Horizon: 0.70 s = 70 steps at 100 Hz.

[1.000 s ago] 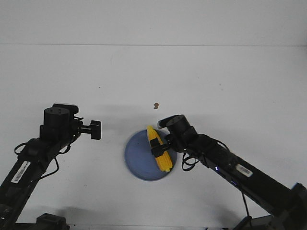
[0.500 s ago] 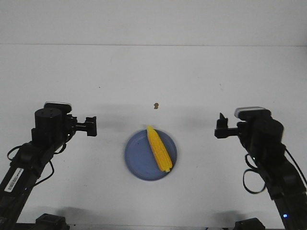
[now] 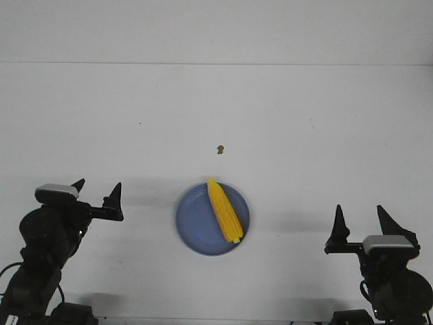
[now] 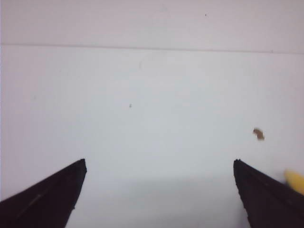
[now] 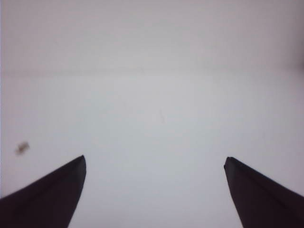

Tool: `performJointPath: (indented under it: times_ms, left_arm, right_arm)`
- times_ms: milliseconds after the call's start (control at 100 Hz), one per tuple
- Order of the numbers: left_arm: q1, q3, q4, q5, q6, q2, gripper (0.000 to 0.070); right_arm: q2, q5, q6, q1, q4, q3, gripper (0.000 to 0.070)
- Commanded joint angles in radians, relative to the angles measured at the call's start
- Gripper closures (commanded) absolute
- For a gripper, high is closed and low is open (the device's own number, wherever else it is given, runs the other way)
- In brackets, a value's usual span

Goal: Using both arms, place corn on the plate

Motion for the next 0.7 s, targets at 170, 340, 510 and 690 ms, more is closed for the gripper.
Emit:
performJointPath:
  times_ms: [170, 340, 510, 690]
  left_arm:
    - [0.001, -0.083, -0.026, -0.008, 0.023, -0.164, 0.0292]
    - [0.001, -0.083, -0.02, -0.008, 0.023, -0.216, 0.07]
    - [0.001, -0.083, -0.022, -0.008, 0.022, -0.223, 0.0689]
    - [0.001, -0.083, -0.019, -0.008, 0.016, -0.227, 0.0688]
  right_arm:
    - [-0.037, 0.003, 0.01, 0.002, -0.002, -0.002, 0.0269]
    - [-0.036, 0.008, -0.013, 0.001, 0.001, -0.002, 0.0687]
    - [-0.036, 0.011, -0.012, 0.001, -0.001, -0.002, 0.07]
    - [-0.037, 0.01, -0.012, 0.001, 0.001, -0.001, 0.07]
